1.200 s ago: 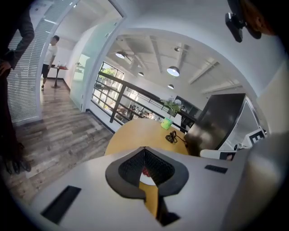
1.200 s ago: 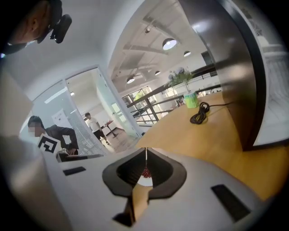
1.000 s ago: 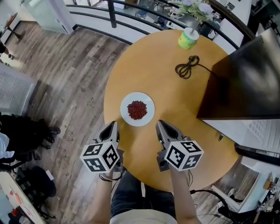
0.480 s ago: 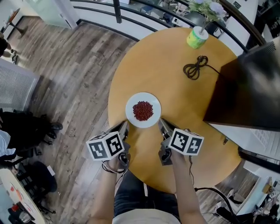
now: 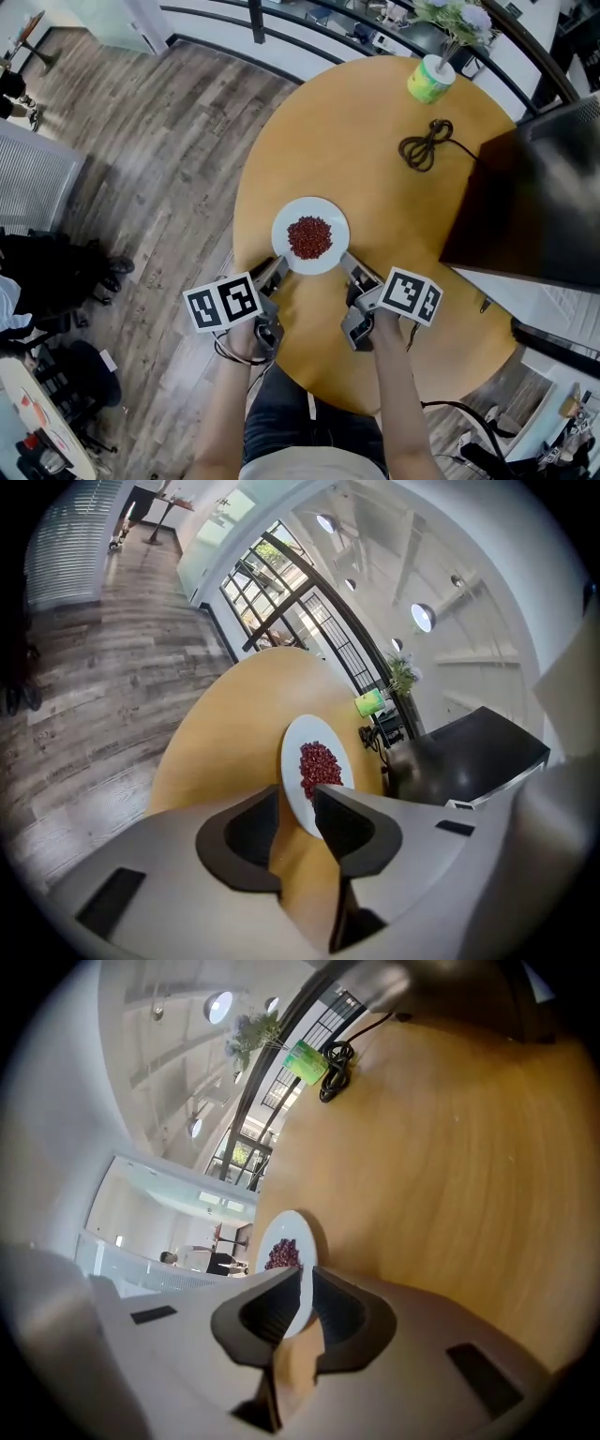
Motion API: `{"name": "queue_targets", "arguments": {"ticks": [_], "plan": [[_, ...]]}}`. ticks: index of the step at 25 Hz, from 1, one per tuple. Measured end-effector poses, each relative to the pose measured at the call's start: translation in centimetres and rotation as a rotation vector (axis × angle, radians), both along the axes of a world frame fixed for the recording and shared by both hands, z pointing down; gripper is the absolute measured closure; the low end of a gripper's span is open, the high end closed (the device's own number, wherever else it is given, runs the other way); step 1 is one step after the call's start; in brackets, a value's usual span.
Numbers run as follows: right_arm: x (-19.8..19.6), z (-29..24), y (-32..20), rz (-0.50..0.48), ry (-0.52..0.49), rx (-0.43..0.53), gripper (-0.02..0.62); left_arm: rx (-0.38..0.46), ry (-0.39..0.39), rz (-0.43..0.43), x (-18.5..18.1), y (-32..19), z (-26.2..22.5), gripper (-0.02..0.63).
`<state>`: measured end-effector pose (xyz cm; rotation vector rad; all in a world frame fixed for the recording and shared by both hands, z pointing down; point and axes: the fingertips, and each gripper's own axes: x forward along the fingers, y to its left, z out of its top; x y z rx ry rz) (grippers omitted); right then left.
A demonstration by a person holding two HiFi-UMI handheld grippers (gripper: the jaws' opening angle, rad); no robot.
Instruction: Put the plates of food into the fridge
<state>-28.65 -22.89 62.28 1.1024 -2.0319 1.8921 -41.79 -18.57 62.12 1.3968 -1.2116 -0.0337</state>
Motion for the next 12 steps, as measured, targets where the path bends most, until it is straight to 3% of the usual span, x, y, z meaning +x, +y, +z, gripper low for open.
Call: {"name": "queue_targets", "arguments": {"ticks": [5, 12], "plan": [[-0.29, 0.10, -0.24, 0.005, -0.050, -0.028, 0.514, -0.014, 0.067, -0.031, 0.04, -0.20, 0.43, 0.497], [-0.39, 0.80, -0.03, 0.039, -0.091, -0.092, 0.504, -0.024, 0.130, -0.039, 0.35, -0.40, 0.61, 0.497]]}}
